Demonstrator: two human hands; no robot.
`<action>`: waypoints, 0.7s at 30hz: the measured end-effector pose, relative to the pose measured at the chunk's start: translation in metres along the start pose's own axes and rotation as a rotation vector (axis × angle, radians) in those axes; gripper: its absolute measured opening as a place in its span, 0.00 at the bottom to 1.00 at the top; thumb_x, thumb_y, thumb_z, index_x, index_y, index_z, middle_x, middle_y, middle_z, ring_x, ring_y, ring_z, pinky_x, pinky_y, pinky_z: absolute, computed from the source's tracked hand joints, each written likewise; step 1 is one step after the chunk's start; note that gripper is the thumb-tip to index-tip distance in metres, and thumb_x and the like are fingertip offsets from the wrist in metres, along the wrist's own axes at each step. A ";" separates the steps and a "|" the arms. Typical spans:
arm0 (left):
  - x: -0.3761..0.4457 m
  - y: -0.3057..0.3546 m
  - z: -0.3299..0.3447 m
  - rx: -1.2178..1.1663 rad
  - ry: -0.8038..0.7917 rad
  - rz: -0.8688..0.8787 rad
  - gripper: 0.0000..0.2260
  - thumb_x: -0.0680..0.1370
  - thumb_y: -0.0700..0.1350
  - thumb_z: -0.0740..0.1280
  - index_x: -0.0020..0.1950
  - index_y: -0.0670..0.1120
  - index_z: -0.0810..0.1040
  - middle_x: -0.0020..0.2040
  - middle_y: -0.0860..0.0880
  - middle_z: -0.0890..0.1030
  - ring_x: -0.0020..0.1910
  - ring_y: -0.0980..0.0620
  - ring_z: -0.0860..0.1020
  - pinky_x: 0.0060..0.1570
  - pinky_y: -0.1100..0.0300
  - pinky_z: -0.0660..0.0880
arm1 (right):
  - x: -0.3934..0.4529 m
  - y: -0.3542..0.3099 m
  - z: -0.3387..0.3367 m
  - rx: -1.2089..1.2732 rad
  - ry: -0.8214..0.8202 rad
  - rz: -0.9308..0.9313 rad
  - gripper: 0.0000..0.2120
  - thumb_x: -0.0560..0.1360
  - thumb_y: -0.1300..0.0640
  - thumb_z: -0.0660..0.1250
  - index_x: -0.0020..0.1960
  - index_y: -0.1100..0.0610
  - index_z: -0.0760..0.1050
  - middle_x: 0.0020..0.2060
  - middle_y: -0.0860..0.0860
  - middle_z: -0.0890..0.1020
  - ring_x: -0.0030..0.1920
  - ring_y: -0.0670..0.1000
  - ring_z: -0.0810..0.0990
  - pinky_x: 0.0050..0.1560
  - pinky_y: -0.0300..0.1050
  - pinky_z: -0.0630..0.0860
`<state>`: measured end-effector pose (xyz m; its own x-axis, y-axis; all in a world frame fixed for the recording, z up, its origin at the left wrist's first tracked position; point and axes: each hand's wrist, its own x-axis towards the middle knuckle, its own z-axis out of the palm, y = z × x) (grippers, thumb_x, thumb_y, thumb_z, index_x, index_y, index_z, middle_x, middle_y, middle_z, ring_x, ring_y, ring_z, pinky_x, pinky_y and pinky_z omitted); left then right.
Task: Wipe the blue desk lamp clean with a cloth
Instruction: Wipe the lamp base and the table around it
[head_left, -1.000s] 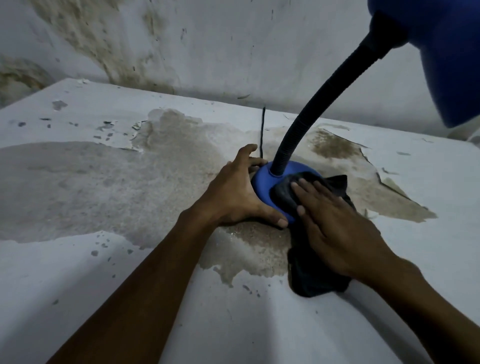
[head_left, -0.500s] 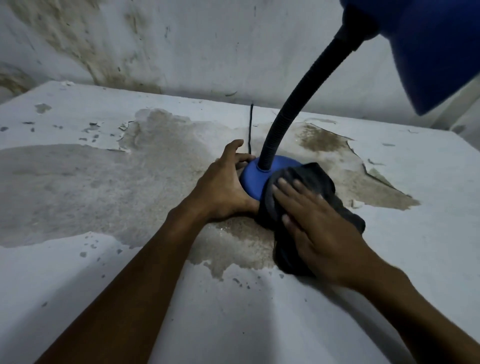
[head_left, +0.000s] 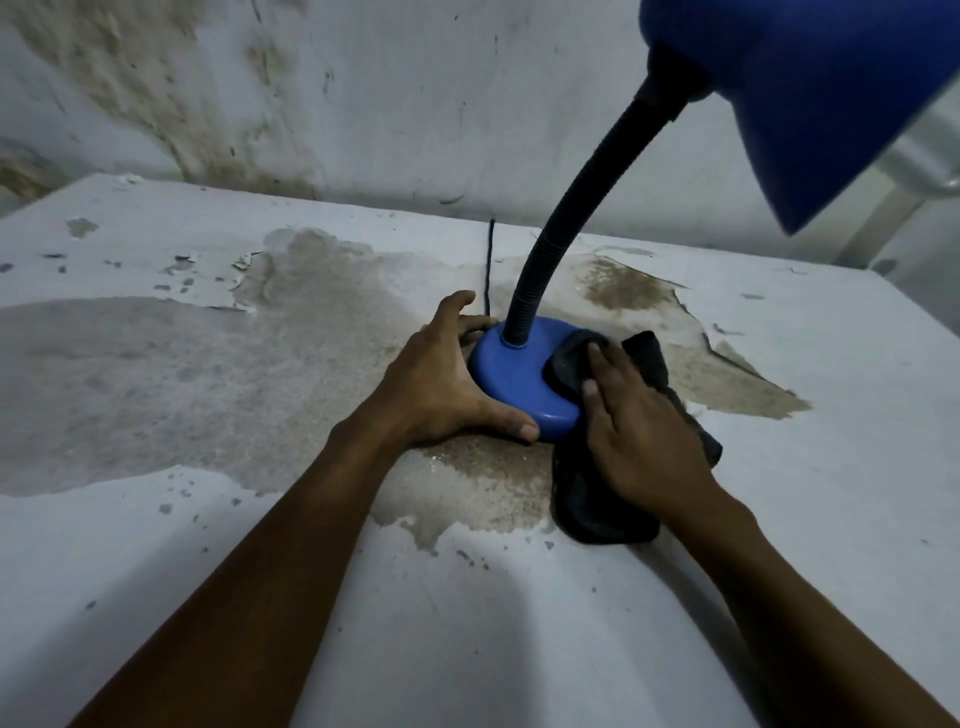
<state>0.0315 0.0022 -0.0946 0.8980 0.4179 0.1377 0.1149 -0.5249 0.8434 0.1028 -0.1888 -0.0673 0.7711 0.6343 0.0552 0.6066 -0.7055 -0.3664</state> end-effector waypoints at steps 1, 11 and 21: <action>0.000 0.000 0.000 0.001 -0.001 -0.001 0.68 0.43 0.64 0.83 0.78 0.54 0.54 0.71 0.58 0.72 0.64 0.62 0.70 0.61 0.64 0.66 | -0.015 0.001 0.001 -0.014 0.003 0.001 0.25 0.84 0.52 0.49 0.80 0.55 0.53 0.80 0.51 0.53 0.79 0.51 0.53 0.77 0.51 0.53; 0.000 0.001 0.001 0.035 -0.007 -0.004 0.68 0.43 0.66 0.81 0.78 0.53 0.54 0.72 0.56 0.71 0.69 0.55 0.70 0.66 0.57 0.69 | -0.018 0.017 -0.003 -0.044 -0.025 0.066 0.26 0.84 0.50 0.48 0.81 0.53 0.50 0.80 0.48 0.54 0.80 0.48 0.51 0.78 0.50 0.50; 0.002 0.000 0.000 0.015 0.007 0.002 0.67 0.44 0.64 0.82 0.78 0.54 0.54 0.72 0.57 0.72 0.64 0.60 0.71 0.56 0.70 0.65 | -0.023 0.009 0.006 0.095 0.049 -0.031 0.24 0.84 0.52 0.51 0.79 0.51 0.57 0.80 0.45 0.54 0.79 0.50 0.57 0.78 0.53 0.52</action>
<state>0.0335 0.0029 -0.0946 0.8950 0.4224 0.1430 0.1200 -0.5370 0.8350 0.0891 -0.2083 -0.0776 0.7624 0.6373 0.1125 0.6109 -0.6514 -0.4499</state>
